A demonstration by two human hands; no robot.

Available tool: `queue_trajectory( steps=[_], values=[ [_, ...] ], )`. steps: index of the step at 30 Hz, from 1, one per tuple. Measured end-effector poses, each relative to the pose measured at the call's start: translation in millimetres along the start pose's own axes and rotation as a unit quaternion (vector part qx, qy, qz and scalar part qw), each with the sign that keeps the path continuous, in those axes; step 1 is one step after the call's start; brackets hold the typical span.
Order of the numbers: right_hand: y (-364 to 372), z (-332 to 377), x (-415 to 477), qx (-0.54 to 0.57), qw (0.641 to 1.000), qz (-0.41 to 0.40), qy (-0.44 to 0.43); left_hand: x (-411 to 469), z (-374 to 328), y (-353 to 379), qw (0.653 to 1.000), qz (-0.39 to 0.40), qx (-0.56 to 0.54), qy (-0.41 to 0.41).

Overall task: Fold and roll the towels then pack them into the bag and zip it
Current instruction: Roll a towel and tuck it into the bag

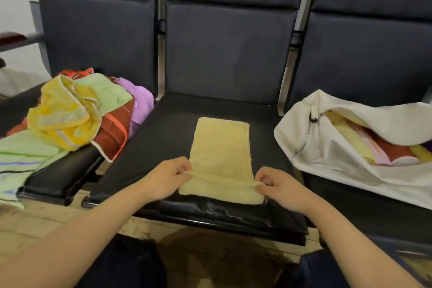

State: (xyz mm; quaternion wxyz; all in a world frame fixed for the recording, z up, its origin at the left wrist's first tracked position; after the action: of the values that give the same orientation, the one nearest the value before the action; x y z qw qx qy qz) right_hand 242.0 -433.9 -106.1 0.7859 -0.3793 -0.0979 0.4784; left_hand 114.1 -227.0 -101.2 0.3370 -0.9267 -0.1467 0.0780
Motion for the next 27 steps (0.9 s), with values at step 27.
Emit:
queue_trajectory(
  steps=[27],
  values=[
    [5.5,-4.6,38.1,-0.067,0.998,-0.013,-0.006,28.3,14.8,17.7,0.994,0.043,0.082,0.052]
  ],
)
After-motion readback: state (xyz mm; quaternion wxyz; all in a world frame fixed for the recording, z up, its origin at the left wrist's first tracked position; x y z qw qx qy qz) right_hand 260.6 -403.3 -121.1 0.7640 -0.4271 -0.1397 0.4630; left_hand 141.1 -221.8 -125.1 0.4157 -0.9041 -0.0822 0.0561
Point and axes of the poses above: each hand's wrist, its own x-axis towards the middle knuckle, its own y-axis out of the palm, z = x × y, the point moved 10 cm from there along x, towards the middle knuckle, and after that the axes turned 4 degrees about -x, right-handed, at the moved point
